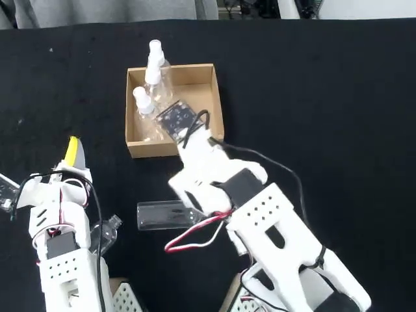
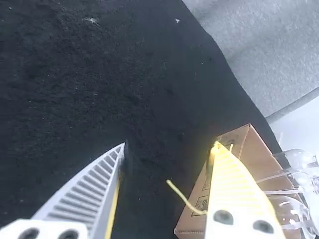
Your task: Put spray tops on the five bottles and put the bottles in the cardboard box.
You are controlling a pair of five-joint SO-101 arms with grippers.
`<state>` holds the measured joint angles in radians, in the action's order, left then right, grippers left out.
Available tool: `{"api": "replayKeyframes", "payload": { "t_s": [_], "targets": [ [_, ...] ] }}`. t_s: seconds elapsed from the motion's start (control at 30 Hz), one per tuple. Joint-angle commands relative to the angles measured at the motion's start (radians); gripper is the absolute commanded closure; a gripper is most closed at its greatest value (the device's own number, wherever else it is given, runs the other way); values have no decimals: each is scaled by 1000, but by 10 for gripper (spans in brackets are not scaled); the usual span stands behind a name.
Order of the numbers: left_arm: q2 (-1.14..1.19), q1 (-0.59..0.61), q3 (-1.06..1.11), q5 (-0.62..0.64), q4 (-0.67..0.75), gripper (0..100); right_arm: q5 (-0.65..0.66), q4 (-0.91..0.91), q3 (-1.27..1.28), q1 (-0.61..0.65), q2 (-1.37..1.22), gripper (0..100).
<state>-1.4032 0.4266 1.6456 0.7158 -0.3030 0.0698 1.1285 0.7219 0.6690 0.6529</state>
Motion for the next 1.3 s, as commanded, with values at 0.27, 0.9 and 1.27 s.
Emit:
{"api": "replayKeyframes", "payload": {
  "t_s": [0.27, 0.9, 1.27],
  "targets": [
    [-15, 97, -30, 5, 2, 752, 14, 104, -58, 247, 42, 624],
    [-15, 99, -39, 6, 3, 752, 164, 14, -127, 310, -357, 619],
    [-15, 291, -68, 71, 2, 752, 176, -52, -125, 311, -481, 621]
  ]
}}
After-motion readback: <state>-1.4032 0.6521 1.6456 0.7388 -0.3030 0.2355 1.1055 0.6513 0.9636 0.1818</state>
